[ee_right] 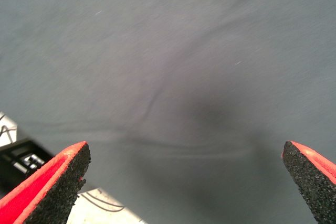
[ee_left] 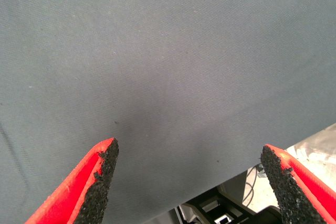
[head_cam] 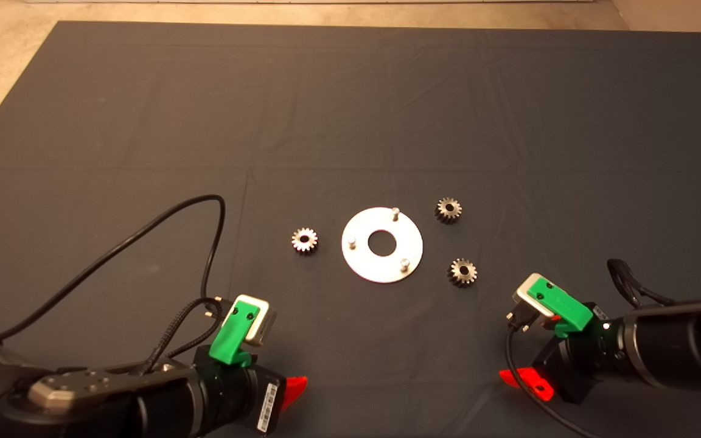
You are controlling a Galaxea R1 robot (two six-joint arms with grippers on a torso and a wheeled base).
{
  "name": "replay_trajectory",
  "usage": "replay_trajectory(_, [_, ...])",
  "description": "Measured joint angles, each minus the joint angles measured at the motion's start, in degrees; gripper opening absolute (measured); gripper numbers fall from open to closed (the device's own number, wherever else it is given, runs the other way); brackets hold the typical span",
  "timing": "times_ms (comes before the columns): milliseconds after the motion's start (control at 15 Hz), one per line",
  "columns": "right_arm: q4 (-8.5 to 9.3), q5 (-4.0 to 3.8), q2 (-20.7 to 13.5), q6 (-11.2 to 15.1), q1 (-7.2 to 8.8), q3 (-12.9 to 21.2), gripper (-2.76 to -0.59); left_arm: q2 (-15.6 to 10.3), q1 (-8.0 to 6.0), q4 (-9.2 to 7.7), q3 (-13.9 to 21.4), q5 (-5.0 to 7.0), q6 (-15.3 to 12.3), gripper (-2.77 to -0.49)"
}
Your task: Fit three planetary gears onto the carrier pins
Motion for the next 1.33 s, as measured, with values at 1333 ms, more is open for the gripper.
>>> replay_trajectory(1333, [-0.74, -0.02, 6.89, -6.79, 2.73, -15.17, -0.62, 1.12, -0.65, -0.96, 0.0, 0.03, -0.22, -1.35])
